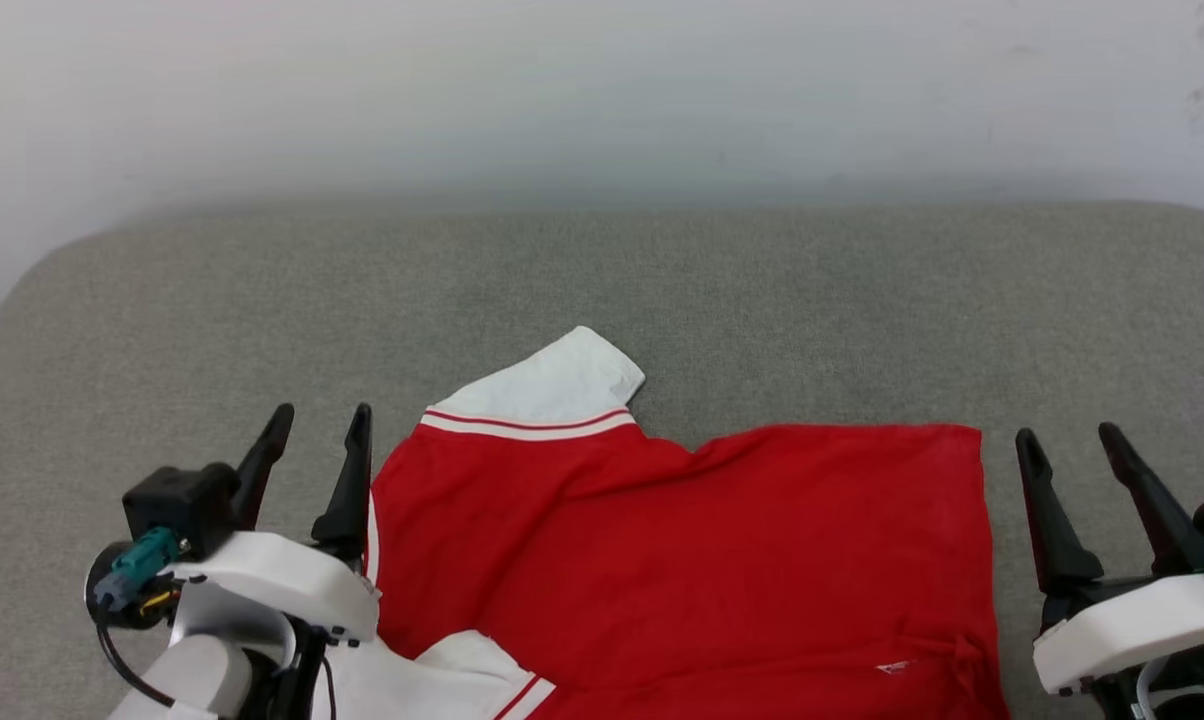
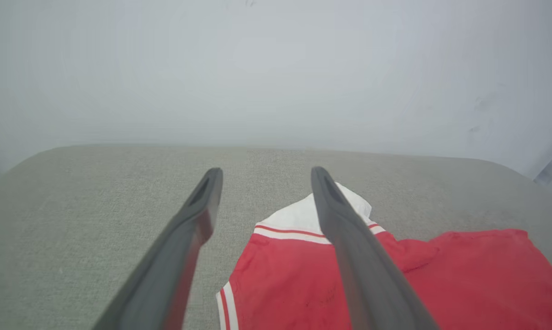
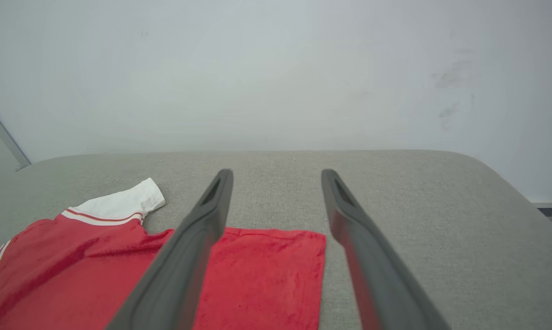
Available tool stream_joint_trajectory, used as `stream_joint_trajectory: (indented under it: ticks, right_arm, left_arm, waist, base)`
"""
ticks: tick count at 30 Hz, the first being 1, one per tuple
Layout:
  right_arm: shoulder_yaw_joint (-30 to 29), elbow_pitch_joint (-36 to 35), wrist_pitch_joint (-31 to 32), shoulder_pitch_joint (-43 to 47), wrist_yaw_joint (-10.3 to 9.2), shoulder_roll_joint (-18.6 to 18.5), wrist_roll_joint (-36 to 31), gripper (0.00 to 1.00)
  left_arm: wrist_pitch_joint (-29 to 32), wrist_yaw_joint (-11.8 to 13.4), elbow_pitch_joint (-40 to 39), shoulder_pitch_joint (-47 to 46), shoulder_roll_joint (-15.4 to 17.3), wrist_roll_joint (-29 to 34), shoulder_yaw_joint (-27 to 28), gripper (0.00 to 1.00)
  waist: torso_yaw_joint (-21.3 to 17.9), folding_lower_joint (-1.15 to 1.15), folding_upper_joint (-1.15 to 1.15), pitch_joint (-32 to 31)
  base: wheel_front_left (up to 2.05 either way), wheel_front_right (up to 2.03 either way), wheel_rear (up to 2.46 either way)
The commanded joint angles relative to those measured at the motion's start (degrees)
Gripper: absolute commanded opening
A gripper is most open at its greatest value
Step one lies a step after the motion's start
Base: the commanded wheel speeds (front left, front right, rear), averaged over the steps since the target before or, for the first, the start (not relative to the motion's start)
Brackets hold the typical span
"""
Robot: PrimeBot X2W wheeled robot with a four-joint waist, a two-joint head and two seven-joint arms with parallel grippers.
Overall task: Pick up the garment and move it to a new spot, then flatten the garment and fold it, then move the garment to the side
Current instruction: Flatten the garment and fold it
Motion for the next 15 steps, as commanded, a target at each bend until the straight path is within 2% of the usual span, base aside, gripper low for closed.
stream_joint_trajectory:
  ticks: [1,9,15]
  right_arm:
    - [-0.25,-0.79,0.24,-1.26,-0.05,0.33,-0.27,1.0]
    - [-0.43,-2.23,-0.37,-6.6,-0.05,1.23,-0.67,1.0]
    - [-0.02,-1.18,-0.95,-9.2,-0.05,1.77,-0.32,1.0]
  left_arm:
    - [-0.64,-0.32,0.41,-1.84,-0.22,0.52,0.25,1.0]
    - [1.64,-4.87,3.91,-14.32,0.14,0.98,-0.25,1.0]
    - [9.38,-10.37,8.65,-24.97,0.49,-0.78,-2.38,1.0]
  waist:
    - [-1.22,0.0,0.0,3.1]
    - [-4.66,0.0,0.0,12.18]
    - [-7.35,0.0,0.0,15.54]
  base:
    - [0.0,0.0,0.0]
    - [0.0,0.0,0.0]
    - [0.0,0.0,0.0]
